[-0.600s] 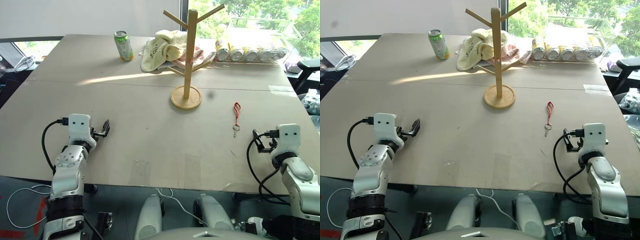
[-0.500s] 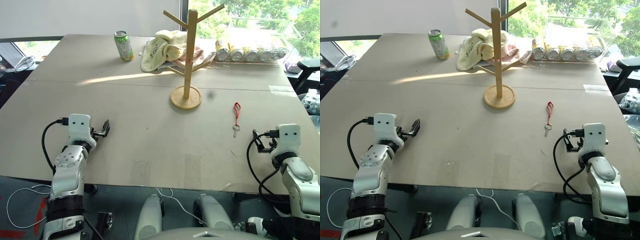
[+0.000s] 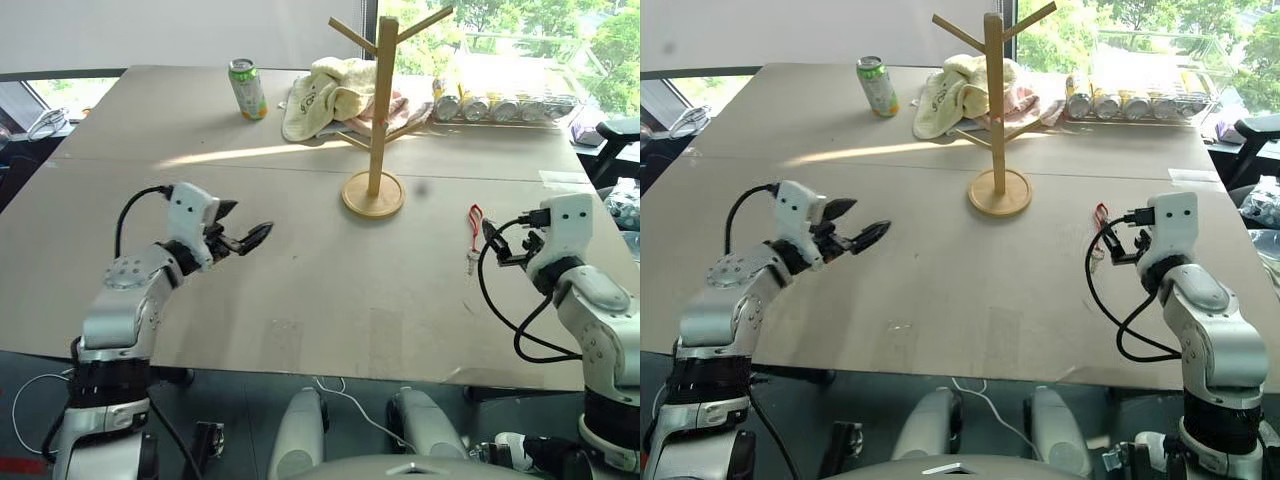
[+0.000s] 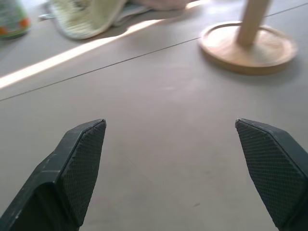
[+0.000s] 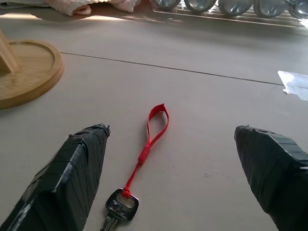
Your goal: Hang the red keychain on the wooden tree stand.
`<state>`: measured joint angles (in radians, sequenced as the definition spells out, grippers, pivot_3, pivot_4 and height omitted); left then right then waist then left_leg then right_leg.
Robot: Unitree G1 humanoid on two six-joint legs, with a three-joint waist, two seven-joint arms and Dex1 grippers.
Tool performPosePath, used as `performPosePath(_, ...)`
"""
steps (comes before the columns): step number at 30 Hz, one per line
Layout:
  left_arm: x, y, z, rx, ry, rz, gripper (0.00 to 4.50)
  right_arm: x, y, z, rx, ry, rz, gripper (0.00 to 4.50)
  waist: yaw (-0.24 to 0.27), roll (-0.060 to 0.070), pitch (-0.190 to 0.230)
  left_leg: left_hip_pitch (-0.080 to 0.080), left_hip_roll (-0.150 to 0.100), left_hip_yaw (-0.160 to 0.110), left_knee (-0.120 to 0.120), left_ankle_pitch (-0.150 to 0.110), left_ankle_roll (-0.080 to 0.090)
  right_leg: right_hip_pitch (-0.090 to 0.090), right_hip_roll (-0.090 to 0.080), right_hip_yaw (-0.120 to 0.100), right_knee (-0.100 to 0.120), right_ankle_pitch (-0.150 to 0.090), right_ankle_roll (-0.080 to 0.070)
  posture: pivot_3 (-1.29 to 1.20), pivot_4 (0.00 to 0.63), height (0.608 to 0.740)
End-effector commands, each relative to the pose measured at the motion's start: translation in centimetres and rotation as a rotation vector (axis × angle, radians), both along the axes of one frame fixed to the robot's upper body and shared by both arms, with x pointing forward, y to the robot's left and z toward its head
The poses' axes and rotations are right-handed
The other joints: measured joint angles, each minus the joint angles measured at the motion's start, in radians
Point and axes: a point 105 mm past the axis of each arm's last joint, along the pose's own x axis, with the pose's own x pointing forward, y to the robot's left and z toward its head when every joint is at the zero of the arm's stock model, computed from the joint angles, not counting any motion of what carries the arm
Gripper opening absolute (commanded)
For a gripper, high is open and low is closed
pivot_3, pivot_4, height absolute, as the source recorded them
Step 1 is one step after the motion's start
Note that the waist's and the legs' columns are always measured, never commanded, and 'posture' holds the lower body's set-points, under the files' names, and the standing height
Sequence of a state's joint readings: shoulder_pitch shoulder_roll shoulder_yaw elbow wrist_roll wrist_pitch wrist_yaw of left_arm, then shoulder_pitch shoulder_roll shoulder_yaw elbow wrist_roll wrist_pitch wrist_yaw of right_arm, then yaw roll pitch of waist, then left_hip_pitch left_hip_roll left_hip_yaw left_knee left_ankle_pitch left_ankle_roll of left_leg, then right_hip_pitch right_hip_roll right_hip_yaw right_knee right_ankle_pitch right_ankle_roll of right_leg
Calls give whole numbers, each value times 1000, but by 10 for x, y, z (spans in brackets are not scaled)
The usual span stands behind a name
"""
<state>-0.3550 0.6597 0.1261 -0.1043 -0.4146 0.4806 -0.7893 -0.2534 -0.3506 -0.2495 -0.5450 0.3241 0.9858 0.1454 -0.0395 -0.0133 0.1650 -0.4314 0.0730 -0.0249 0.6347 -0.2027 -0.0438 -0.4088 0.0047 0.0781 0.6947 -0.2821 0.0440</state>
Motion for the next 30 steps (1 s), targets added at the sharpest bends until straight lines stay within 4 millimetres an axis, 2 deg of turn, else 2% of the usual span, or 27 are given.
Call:
performPosePath(1,-16,-41,30,10,-47,-234,4431,4,10,9,25,1,13,4500,-1,0,0,0,0,0,0,0,0,0,0,0,0,0,0,0,150,732)
performPosePath(5,-30,-70,40,14,-23,-417,4431,12,13,1,38,50,-10,4500,-5,0,0,0,0,0,0,0,0,0,0,1,0,0,0,0,150,732)
performPosePath(12,-44,-95,45,33,7,-594,4431,20,20,-20,-5,118,-24,4500,-3,0,0,0,0,0,0,0,0,-1,1,1,0,0,1,0,150,732)
performPosePath(18,-36,-100,49,42,-29,-596,4431,30,16,-43,-12,157,-77,4500,-3,0,0,0,0,0,0,0,0,-1,1,1,0,-1,1,0,150,732)
performPosePath(30,-34,-99,49,43,-41,-583,4431,37,24,-56,9,161,-60,4500,-5,0,0,0,0,0,0,0,0,-1,1,1,0,-1,1,0,150,732)
